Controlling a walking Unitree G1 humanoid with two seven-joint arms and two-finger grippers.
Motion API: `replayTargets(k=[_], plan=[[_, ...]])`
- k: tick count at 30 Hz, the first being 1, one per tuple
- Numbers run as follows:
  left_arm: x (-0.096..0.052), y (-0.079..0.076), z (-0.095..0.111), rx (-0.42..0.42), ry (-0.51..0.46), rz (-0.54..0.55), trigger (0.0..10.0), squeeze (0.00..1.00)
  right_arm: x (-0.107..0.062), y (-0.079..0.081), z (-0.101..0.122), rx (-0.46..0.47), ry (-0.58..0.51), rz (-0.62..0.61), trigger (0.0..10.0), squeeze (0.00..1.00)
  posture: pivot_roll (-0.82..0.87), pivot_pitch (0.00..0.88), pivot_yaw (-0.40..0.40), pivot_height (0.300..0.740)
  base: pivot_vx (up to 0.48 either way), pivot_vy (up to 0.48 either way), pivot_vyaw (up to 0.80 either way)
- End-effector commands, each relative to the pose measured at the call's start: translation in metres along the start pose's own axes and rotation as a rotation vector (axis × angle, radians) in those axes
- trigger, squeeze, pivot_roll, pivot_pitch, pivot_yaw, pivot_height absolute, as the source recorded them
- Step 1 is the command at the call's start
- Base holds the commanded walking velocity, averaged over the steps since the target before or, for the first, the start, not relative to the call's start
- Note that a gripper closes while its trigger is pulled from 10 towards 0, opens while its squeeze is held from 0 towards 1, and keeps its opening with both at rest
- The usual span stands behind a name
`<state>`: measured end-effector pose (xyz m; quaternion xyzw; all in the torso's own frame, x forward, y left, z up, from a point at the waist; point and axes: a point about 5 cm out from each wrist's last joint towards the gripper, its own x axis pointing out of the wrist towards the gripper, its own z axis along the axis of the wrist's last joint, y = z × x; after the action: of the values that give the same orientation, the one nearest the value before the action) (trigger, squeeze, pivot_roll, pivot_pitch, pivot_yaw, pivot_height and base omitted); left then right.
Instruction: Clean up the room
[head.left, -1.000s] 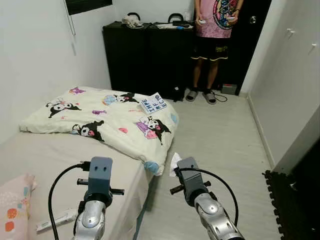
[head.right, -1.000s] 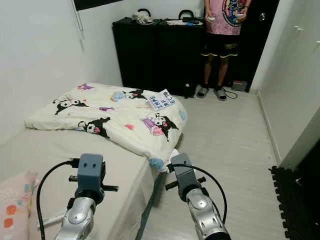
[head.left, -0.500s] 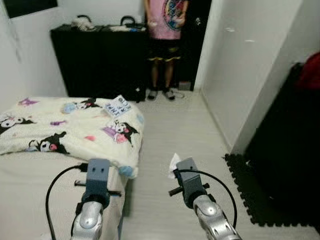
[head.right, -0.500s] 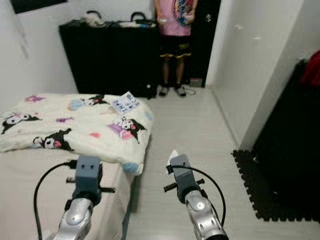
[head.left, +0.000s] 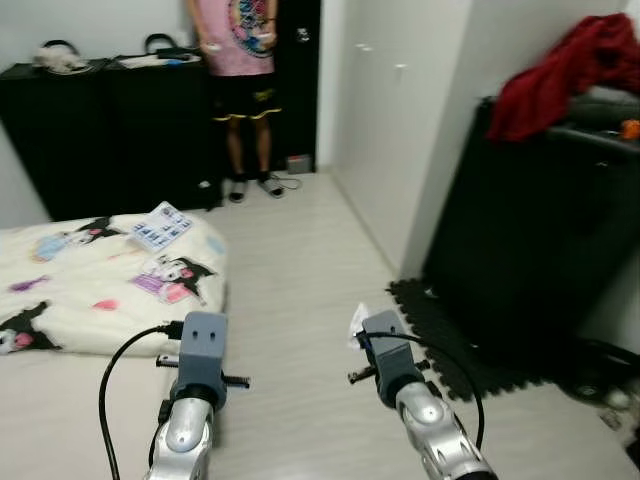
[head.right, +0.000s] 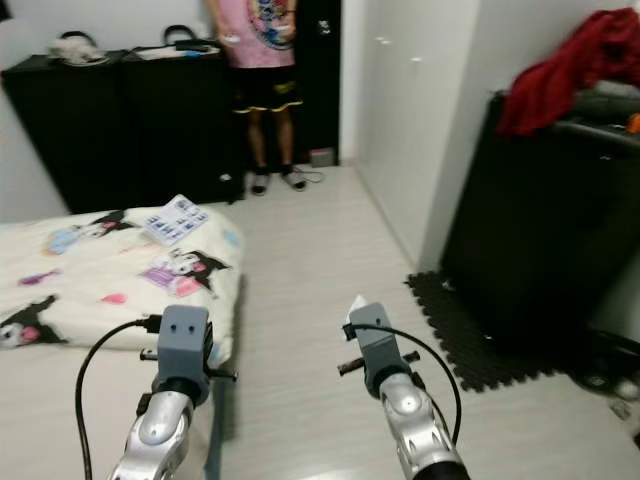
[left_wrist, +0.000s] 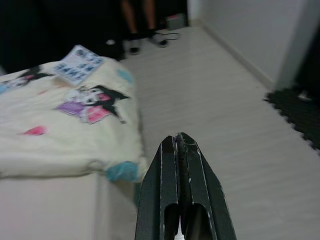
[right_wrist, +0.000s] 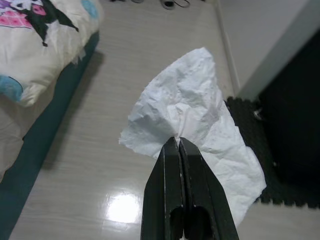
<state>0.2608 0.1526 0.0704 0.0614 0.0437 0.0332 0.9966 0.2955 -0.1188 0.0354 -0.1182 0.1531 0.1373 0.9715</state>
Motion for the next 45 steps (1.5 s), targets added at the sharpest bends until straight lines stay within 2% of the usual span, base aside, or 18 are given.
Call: replayTargets(k=[1,13,24,45], plan=[[0.0009,0.0019,-0.001,0.015,0.009,0.006,10.0,0.0,0.0,0.0029,-0.0041,0.004,0.022,0.001,10.0,0.0,0.03,0.0,0.013,0.74,0.0,0.0,-0.8],[0.0033,0.0021,0.0007,0.02,0.005,0.002,10.0,0.0,0.0008,0.0033,-0.0027,0.007,0.01,0.002,10.0,0.0,0.03,0.0,0.017,0.74,0.0,0.0,-0.8],[0.0025,0.0009,0.0002,0.017,0.007,0.002,10.0,0.0,0.0024,0.0005,-0.005,0.043,0.044,-0.016,10.0,0.0,0.03,0.0,0.017,0.74,0.0,0.0,-0.8],[0.0,-0.0006,-0.0013,0.016,0.01,-0.004,10.0,0.0,0.0014,-0.0007,-0.011,0.037,0.077,-0.027,10.0,0.0,0.03,0.0,0.019,0.74,0.0,0.0,-0.8]])
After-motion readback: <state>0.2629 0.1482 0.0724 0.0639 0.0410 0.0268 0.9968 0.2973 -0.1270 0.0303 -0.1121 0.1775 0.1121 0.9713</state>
